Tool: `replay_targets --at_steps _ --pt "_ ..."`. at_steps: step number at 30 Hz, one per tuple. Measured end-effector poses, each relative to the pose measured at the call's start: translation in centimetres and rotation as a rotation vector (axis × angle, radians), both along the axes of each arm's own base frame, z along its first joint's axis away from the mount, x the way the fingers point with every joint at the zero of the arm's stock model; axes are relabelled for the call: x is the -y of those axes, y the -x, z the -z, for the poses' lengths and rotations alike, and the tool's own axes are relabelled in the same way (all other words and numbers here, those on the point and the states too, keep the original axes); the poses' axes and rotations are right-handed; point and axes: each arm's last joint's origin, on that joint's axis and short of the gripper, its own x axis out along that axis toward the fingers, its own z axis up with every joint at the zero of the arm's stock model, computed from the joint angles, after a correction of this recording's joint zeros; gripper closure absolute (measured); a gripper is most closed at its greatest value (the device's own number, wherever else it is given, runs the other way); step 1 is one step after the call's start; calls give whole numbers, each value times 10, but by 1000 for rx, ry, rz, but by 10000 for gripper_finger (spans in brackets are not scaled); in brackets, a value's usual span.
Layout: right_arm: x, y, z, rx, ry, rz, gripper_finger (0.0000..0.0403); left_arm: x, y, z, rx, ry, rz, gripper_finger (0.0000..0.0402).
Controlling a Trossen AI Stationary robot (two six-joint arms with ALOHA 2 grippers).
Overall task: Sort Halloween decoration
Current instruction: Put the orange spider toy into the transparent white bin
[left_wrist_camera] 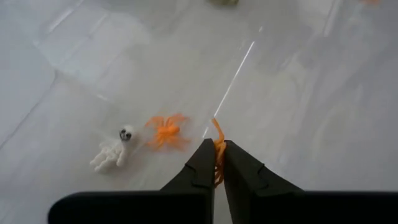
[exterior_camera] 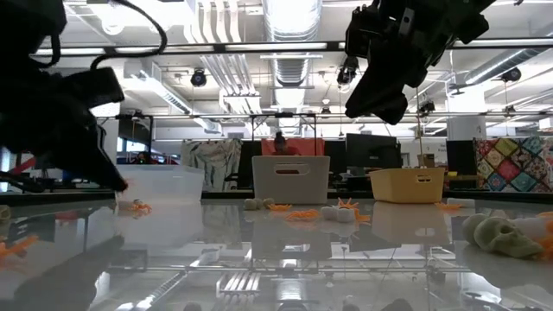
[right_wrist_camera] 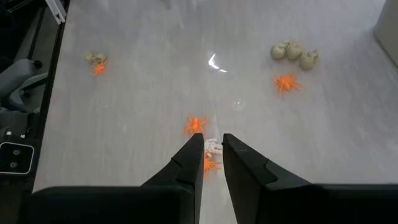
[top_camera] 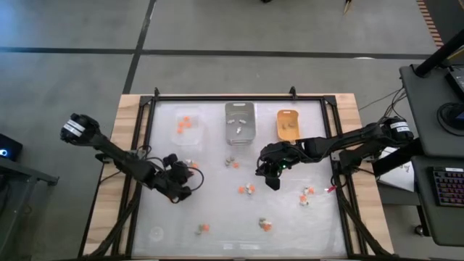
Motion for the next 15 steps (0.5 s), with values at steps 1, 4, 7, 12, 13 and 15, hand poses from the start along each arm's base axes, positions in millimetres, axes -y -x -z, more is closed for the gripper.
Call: replay_targets --at_steps 1,4,7,12,13,15 --pt "0 0 0 0 0 0 351 0 0 -3 14 5 4 401" --pt "0 0 0 0 0 0 351 -1 2 -14 69 26 14 401" --pt "0 0 0 1 1 -1 351 -3 5 -26 129 51 24 401" --pt "0 -2 -2 36 8 -9 351 -12 9 -47 263 37 -43 402" --pt "0 -3 -3 45 11 -12 351 -16 10 -51 291 26 -74 402" --pt "0 -3 -4 56 11 -13 351 -26 11 -57 328 12 -136 401"
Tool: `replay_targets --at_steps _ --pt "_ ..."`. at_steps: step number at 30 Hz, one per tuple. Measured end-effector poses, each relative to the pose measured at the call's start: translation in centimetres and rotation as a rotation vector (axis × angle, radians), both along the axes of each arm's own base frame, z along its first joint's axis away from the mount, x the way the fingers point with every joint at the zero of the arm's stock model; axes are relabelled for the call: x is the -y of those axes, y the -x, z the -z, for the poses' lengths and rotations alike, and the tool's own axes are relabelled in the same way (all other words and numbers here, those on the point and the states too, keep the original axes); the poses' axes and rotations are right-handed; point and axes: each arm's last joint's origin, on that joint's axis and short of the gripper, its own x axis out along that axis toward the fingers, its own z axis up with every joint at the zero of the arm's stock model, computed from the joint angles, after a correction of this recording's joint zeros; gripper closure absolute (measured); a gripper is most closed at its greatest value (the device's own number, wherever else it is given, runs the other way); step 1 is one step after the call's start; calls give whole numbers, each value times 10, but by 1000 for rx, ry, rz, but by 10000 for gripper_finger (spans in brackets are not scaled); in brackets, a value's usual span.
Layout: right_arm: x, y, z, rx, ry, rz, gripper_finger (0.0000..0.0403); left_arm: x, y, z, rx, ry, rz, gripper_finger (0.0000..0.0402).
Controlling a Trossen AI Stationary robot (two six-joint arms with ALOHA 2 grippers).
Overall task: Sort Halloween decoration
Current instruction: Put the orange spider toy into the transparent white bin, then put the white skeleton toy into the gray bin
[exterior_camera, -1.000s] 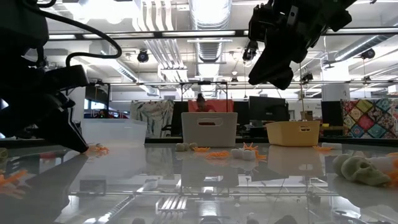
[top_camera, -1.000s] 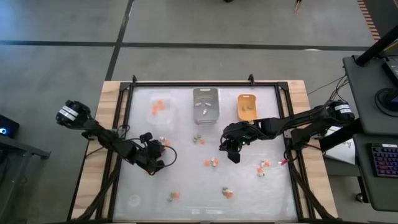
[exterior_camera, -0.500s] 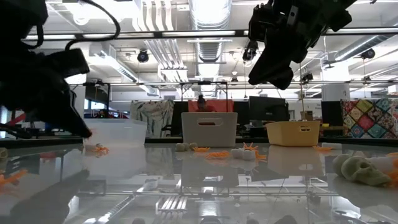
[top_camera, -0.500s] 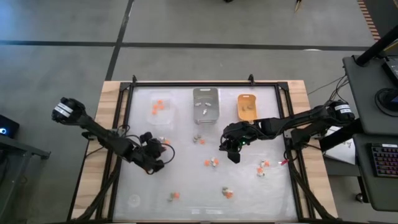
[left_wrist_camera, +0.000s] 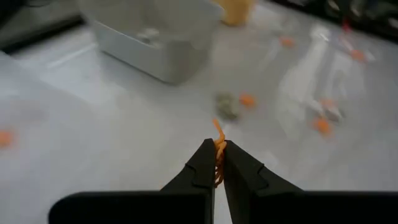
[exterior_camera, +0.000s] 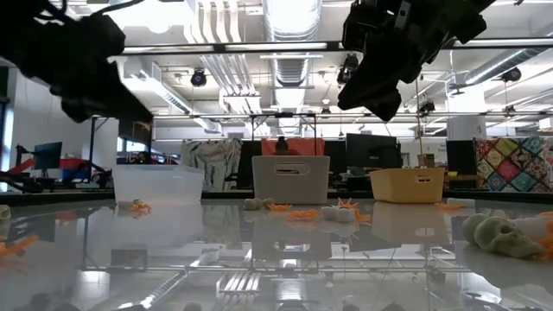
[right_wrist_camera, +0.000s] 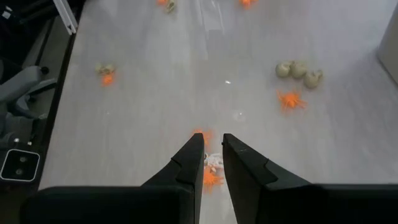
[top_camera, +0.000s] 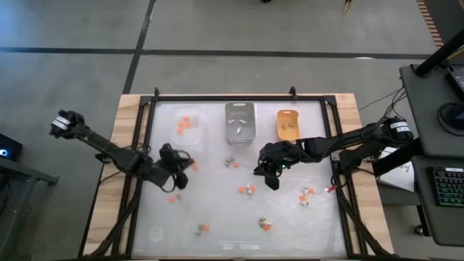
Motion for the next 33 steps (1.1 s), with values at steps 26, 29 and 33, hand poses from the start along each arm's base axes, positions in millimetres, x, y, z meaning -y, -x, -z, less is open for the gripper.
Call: replay_targets --at_steps 26,29,33 --pt "0 -1 -2 17 -18 12 351 -139 14 4 -195 65 -472 308" --pt "0 -1 -2 12 -38 33 351 -137 15 2 -183 61 -450 291" --pt "1 -1 -2 7 -47 101 351 -131 11 -6 -115 61 -361 284"
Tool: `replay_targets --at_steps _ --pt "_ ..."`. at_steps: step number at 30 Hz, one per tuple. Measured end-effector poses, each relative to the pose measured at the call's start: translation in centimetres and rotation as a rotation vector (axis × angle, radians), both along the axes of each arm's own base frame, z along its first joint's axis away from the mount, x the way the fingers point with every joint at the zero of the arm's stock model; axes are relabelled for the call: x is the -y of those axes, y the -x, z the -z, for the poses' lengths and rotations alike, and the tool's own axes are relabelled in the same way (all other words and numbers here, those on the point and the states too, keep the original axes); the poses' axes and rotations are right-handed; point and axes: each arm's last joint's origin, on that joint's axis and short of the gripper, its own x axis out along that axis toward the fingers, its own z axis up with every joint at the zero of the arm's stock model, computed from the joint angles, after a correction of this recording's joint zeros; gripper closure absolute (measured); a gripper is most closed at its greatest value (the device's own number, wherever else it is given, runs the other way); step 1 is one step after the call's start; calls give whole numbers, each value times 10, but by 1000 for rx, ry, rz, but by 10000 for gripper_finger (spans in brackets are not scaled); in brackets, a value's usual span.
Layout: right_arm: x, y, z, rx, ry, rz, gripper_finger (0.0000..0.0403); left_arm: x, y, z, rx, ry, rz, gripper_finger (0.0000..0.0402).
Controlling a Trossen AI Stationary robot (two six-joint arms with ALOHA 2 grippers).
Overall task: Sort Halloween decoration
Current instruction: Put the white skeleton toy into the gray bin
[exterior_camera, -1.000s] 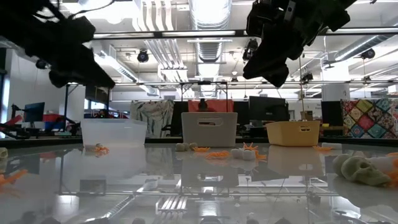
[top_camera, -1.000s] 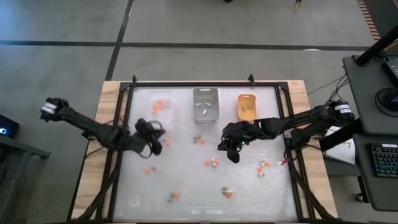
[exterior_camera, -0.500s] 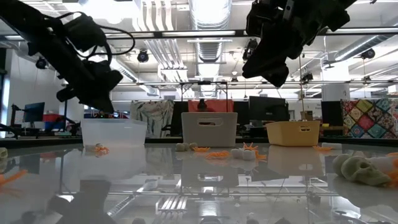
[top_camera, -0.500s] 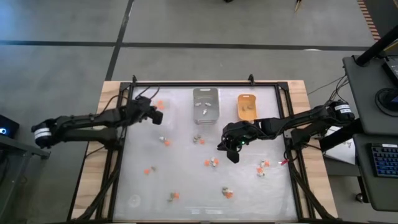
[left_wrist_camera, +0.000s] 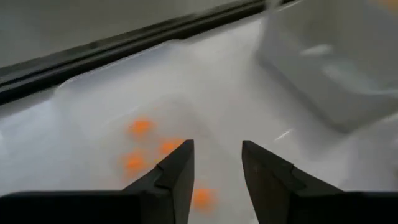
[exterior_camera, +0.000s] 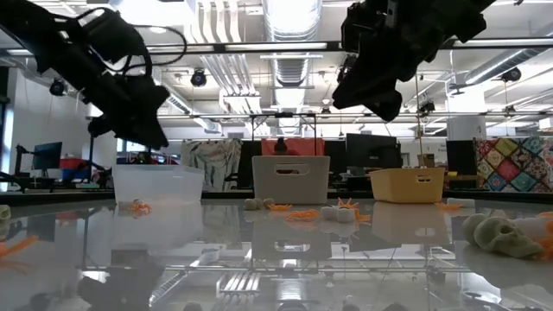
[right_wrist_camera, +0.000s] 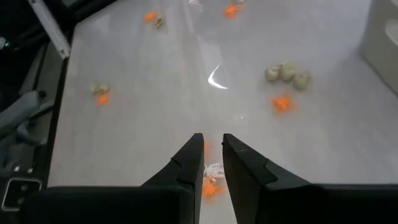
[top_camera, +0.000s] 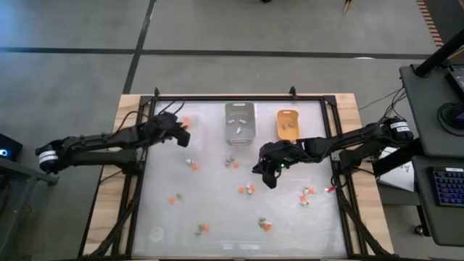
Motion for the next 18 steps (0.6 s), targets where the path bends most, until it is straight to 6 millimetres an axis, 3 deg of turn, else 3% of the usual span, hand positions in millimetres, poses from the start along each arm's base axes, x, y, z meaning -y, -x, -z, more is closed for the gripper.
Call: replay_targets --at_steps 18 --pt "-9 3 2 -53 -133 71 351 63 -25 -39 380 -114 423 283"
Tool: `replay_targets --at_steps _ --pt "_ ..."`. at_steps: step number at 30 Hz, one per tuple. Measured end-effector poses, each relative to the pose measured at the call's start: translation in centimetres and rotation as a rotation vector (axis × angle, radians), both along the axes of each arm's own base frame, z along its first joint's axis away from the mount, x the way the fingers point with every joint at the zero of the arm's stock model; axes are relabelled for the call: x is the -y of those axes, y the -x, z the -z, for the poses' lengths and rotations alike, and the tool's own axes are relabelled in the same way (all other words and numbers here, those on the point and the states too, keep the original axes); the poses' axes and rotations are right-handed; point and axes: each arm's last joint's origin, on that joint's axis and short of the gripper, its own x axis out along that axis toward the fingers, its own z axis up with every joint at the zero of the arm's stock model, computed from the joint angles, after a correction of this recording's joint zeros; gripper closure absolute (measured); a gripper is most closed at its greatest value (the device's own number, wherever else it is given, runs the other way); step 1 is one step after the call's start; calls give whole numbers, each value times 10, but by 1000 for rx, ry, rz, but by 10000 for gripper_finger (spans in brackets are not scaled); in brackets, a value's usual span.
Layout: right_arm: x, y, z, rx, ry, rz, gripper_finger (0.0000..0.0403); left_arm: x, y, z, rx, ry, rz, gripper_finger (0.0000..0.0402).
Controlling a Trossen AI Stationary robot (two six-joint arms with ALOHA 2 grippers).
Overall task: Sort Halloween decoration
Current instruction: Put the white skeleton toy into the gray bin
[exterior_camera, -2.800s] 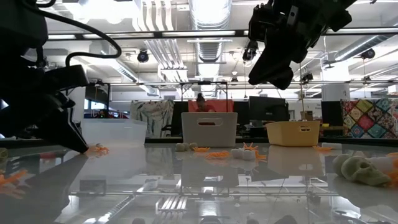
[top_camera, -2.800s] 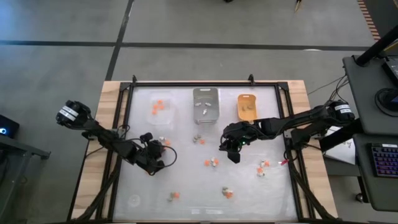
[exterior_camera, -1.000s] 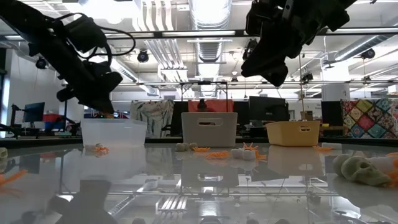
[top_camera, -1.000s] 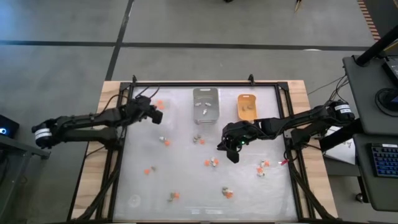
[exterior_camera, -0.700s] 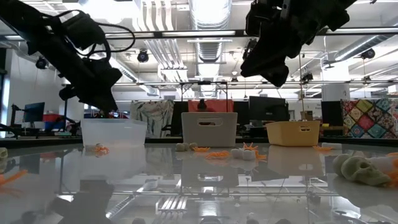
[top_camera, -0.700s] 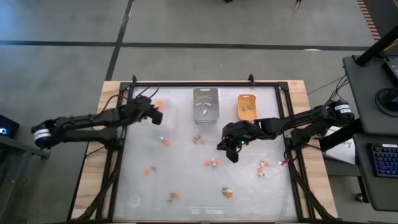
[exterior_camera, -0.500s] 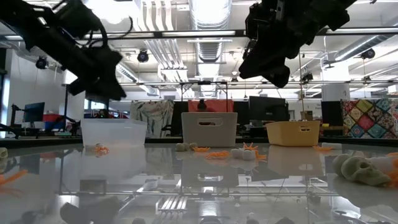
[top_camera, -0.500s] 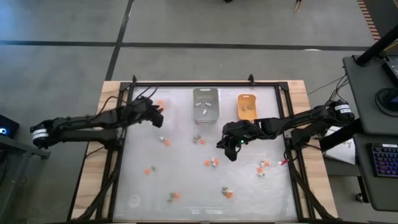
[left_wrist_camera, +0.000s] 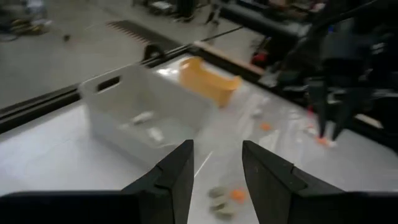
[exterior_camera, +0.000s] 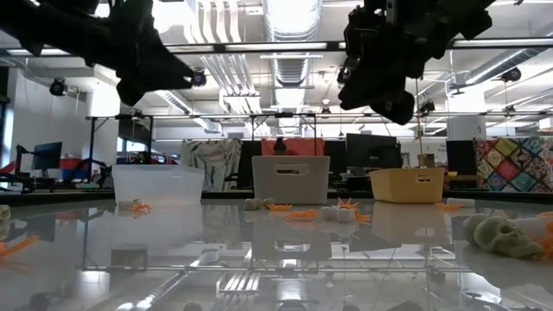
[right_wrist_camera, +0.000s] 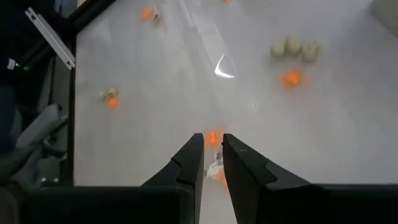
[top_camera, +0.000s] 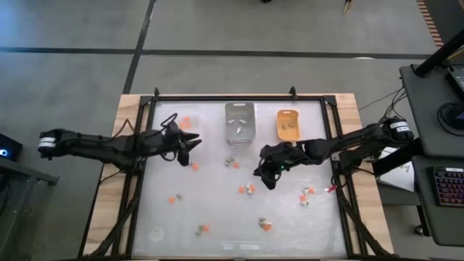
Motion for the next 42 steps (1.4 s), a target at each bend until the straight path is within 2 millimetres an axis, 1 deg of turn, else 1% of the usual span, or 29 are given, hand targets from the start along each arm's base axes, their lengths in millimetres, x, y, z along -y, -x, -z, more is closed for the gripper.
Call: replay_targets --at_steps 4,12,21,25,28,35,38,42 --pt "-3 6 5 -103 -57 43 351 5 -4 -3 32 -32 35 283" --pt "-13 25 11 -425 -155 178 351 5 -6 -3 34 -63 40 283" --pt "-36 61 15 -843 -253 344 351 5 -6 -3 28 -84 30 283" --pt "-45 77 17 -987 -255 414 351 5 -6 -3 25 -90 31 283" --pt "-50 82 17 -1025 -248 442 351 5 -6 -3 20 -103 34 283" --pt "-52 83 18 -985 -206 474 344 5 -6 -4 27 -109 34 283" --pt "-52 83 20 -985 -204 488 324 4 -6 -4 27 -109 33 283" --pt "-53 82 28 -1015 -193 519 287 4 -6 -4 27 -109 33 283"
